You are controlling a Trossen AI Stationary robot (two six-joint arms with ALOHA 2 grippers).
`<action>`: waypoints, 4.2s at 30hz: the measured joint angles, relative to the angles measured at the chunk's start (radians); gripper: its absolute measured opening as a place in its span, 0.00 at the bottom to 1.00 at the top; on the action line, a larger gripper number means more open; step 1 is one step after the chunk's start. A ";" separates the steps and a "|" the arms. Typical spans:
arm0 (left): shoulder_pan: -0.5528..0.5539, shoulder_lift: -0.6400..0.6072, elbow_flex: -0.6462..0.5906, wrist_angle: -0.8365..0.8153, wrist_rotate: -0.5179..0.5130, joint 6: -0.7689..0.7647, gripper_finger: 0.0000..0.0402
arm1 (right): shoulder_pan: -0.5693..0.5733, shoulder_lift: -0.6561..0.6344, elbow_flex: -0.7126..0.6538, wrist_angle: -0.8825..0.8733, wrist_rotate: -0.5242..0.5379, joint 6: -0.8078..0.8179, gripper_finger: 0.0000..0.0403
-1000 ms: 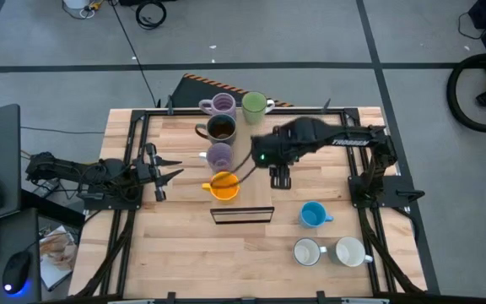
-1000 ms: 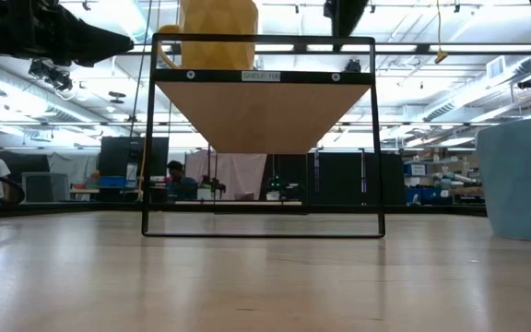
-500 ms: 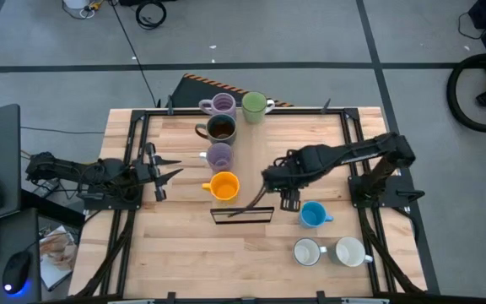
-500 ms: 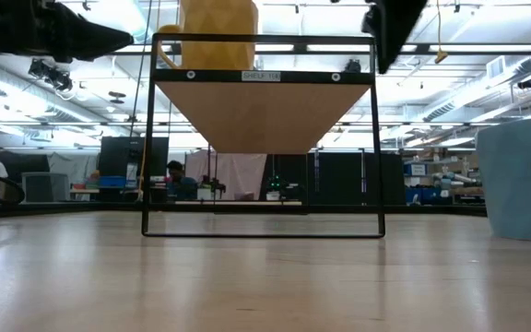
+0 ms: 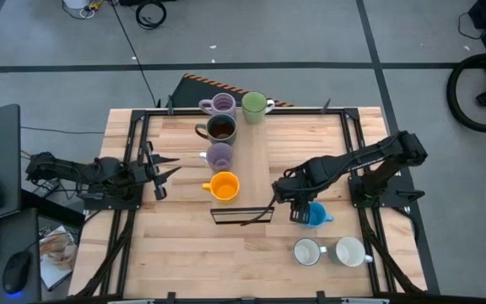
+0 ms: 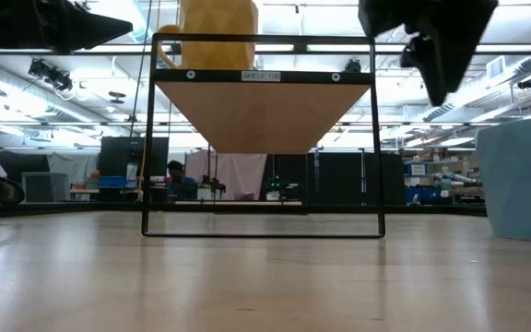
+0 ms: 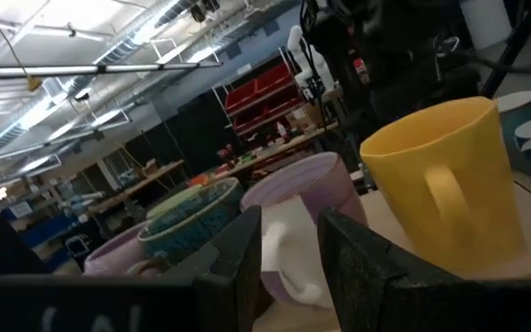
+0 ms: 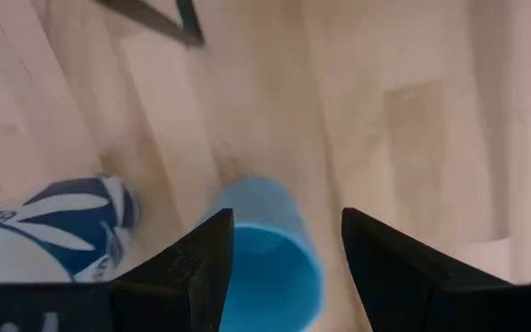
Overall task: Place coffee mugs
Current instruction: Put the blue mug on the shelf
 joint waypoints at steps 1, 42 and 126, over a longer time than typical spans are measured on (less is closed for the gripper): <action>0.000 0.000 0.000 0.007 0.000 0.004 0.28 | 0.003 0.004 -0.006 0.001 -0.017 0.013 0.52; 0.000 0.000 0.000 0.060 0.000 0.053 0.28 | 0.147 0.005 -0.111 0.042 -0.152 0.194 0.47; 0.000 0.000 0.000 0.063 -0.135 -0.179 0.28 | -0.379 0.225 0.596 -0.277 0.249 -0.915 0.10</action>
